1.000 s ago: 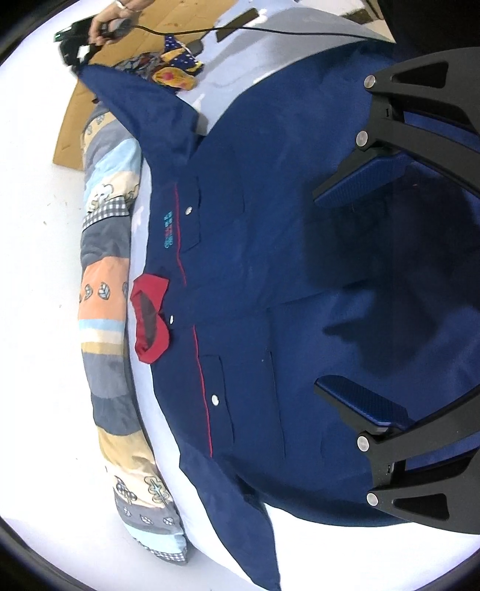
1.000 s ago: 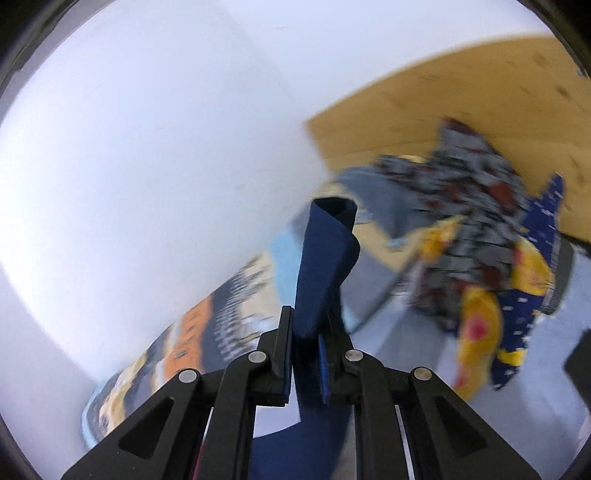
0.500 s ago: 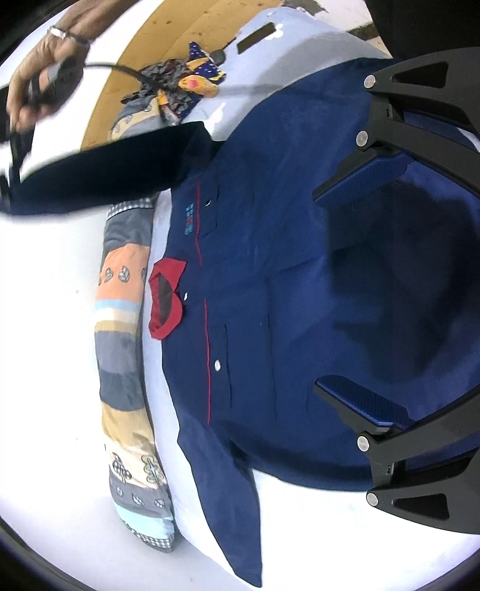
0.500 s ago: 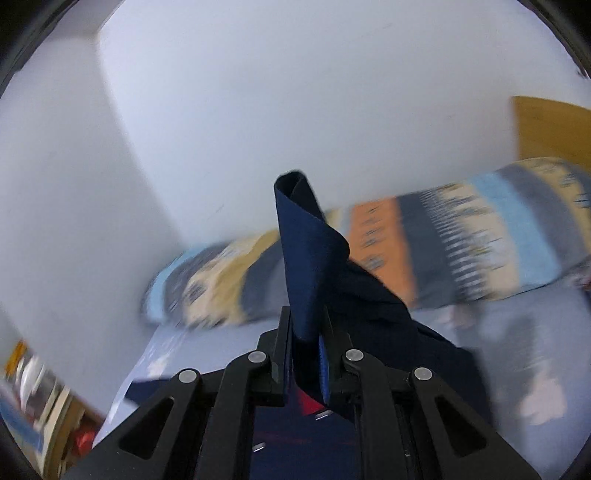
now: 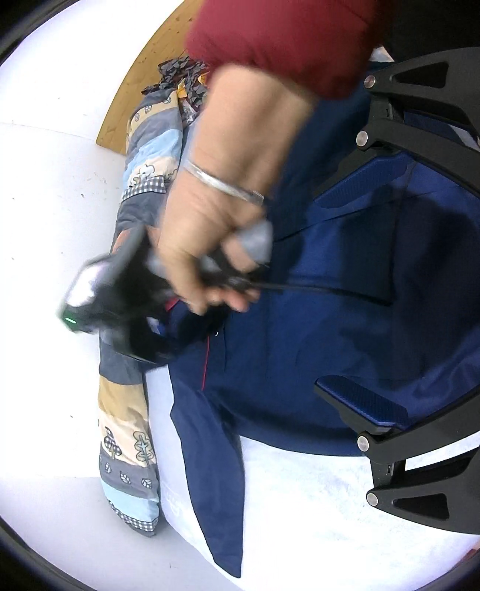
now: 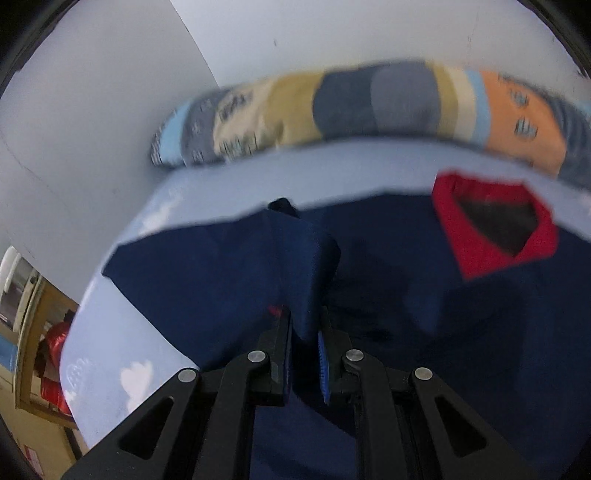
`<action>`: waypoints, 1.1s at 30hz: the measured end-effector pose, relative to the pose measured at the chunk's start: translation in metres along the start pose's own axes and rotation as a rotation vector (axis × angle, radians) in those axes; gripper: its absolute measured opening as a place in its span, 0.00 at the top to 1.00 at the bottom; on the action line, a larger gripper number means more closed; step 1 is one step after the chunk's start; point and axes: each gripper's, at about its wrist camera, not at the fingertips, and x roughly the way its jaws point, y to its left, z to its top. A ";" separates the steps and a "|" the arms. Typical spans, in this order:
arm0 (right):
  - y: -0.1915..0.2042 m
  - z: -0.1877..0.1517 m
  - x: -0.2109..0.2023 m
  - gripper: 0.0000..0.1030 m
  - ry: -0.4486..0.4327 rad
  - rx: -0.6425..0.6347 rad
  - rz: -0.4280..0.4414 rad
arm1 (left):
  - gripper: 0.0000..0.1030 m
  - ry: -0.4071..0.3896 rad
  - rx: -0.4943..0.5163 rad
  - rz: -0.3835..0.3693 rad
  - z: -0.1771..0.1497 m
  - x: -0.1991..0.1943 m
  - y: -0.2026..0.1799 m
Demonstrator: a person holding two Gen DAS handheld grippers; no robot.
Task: Fold large clothes
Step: 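Carry the held sleeve across the jacket body and open the right tool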
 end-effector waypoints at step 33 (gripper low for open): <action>-0.032 -0.136 -0.163 0.29 0.034 -0.097 -0.074 | 0.10 0.099 -0.059 0.186 0.005 0.039 0.016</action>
